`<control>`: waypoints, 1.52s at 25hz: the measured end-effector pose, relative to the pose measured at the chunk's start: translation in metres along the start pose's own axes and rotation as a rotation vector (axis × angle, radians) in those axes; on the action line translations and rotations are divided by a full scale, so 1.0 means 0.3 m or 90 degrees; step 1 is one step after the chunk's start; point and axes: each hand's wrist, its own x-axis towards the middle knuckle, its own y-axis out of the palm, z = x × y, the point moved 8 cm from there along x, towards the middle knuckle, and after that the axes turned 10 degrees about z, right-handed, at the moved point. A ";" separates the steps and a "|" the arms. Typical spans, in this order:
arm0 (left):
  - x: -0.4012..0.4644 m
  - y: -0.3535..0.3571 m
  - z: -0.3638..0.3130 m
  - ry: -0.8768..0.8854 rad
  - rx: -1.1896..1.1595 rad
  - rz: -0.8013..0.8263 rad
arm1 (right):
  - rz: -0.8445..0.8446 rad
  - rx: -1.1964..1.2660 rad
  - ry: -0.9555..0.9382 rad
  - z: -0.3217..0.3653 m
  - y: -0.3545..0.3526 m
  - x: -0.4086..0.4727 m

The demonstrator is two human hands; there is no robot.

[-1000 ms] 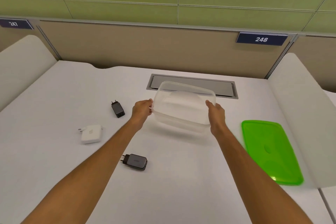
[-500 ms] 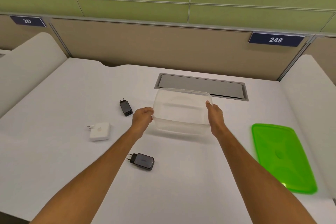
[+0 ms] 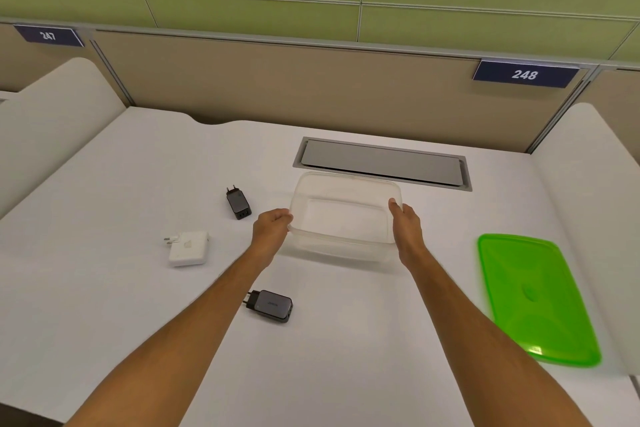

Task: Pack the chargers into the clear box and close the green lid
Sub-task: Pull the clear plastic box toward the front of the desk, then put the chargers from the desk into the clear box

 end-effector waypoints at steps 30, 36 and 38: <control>-0.276 -0.302 0.147 0.184 0.511 -0.051 | 0.264 -0.762 -0.474 -0.056 0.587 -0.480; -0.239 -0.295 0.194 0.241 0.695 0.064 | 0.289 -0.815 -0.388 -0.149 0.688 -0.489; -0.204 -0.275 0.197 0.244 0.737 0.105 | 0.284 -0.824 -0.371 -0.169 0.709 -0.488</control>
